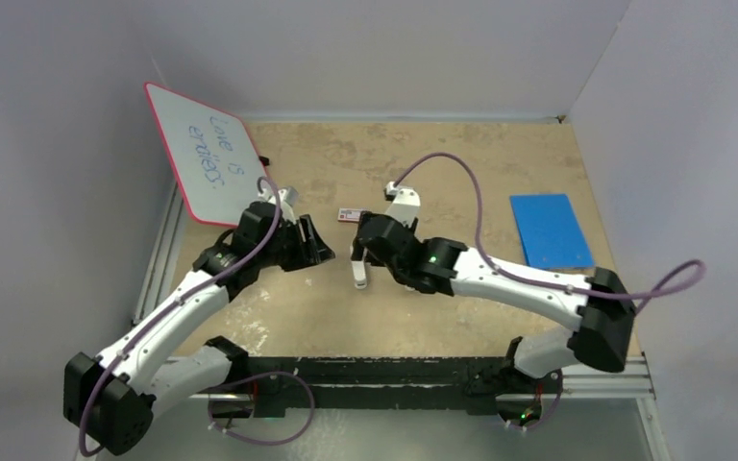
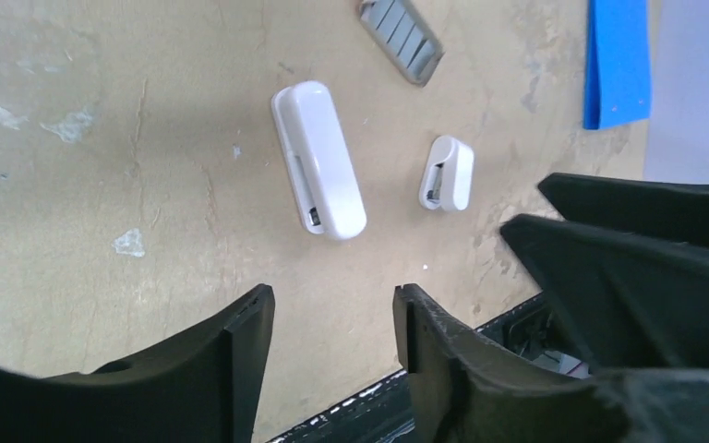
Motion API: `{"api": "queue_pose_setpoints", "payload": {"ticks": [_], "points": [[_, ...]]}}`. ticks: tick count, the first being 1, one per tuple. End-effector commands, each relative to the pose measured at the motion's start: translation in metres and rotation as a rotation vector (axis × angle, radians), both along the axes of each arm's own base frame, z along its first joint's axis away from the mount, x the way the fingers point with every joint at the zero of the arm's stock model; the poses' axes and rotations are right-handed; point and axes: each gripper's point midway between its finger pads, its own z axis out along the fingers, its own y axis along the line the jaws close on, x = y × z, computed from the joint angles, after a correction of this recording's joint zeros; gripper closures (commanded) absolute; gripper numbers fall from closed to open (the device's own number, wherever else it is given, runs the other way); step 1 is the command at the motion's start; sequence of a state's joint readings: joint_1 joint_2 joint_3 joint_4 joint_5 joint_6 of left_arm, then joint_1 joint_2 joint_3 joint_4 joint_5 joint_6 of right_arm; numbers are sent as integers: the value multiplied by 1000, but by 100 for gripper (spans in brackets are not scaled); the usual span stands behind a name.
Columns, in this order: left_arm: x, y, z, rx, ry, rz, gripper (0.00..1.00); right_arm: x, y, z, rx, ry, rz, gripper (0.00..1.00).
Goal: Load the staples into the stapler
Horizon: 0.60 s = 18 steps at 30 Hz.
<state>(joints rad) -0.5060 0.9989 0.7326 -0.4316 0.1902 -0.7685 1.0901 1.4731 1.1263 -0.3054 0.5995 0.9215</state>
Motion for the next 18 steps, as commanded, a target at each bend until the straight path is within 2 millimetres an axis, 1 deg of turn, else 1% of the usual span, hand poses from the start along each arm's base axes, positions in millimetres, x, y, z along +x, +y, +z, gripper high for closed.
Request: {"api": "queue_pose_setpoints", "payload": {"ticks": [1, 4, 6, 9, 11, 14, 15, 18], "points": [[1, 15, 57, 30, -159, 1, 46, 4, -48, 46, -8, -116, -109, 28], [-3, 30, 93, 70, -268, 7, 40, -1, -92, 66, -25, -182, -203, 27], [-8, 35, 114, 100, -359, -43, 37, -7, -124, 86, -19, -228, -258, 27], [-16, 44, 138, 135, -477, -87, 32, -15, -156, 117, 11, -296, -289, 26], [-22, 52, 154, 146, -530, -76, 30, -21, -179, 143, 61, -346, -335, 25], [-29, 69, 176, 167, -583, -23, 28, -28, -205, 181, 128, -428, -359, 23], [-31, 73, 183, 174, -600, -8, 28, -31, -213, 190, 151, -443, -365, 22], [-35, 86, 203, 190, -643, 38, 26, -39, -229, 212, 209, -482, -365, 14]]}}
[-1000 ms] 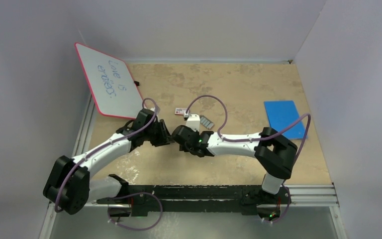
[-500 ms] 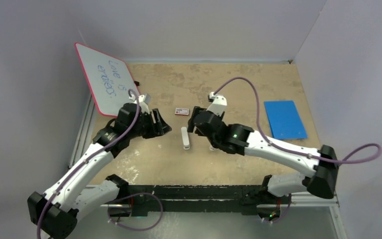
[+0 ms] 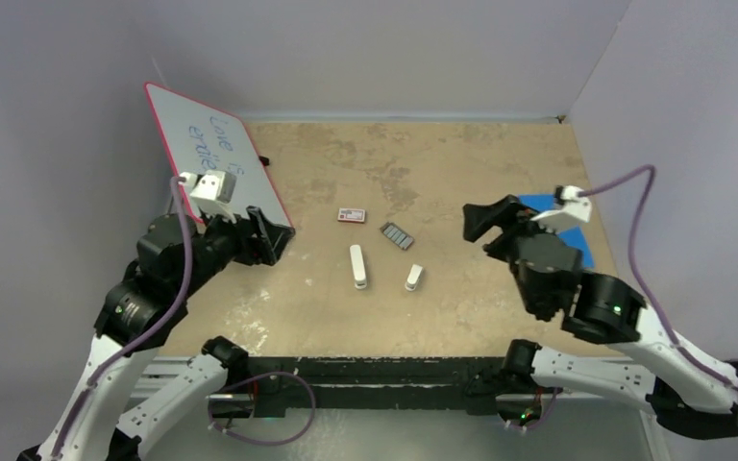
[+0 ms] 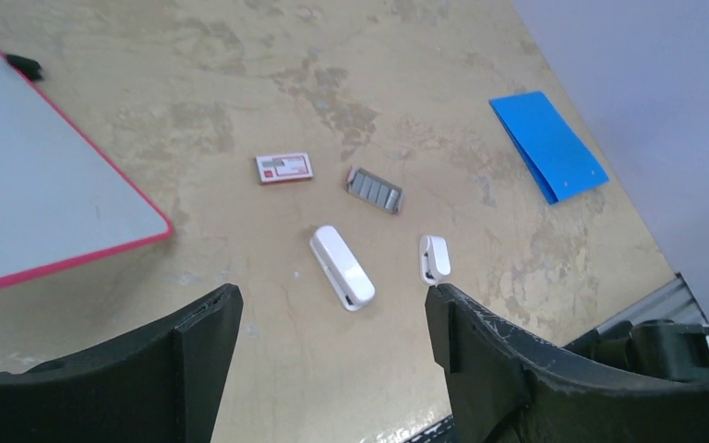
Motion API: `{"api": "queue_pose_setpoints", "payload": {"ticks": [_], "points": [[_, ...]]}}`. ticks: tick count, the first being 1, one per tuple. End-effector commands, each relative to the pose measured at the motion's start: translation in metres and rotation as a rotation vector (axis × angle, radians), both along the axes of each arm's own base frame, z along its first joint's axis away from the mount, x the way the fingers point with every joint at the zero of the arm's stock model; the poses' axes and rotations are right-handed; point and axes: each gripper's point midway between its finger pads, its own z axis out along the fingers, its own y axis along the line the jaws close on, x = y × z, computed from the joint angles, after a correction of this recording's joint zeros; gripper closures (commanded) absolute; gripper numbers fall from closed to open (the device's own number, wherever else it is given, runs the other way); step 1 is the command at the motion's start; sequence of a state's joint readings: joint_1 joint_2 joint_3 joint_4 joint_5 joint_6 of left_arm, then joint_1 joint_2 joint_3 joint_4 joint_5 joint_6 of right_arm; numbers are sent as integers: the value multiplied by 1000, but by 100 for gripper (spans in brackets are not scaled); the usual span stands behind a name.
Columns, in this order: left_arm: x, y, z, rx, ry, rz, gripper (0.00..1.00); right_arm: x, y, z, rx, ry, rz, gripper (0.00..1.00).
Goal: Load the staples into the stapler
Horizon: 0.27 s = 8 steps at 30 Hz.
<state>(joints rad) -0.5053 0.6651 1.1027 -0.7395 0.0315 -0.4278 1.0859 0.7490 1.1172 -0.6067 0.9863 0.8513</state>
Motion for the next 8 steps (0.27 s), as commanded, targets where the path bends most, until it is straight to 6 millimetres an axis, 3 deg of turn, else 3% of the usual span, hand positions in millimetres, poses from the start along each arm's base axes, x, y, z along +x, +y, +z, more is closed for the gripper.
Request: {"api": "queue_pose_setpoints", "payload": {"ticks": [1, 5, 8], "points": [[-3, 26, 35, 45, -105, 84, 25, -7, -40, 40, 21, -94, -69, 12], [-9, 32, 55, 26, -171, 94, 24, -11, -49, 52, 41, -116, -73, 7], [-10, 35, 58, 23, -185, 108, 23, -11, -49, 52, 38, -116, -76, 6]]}}
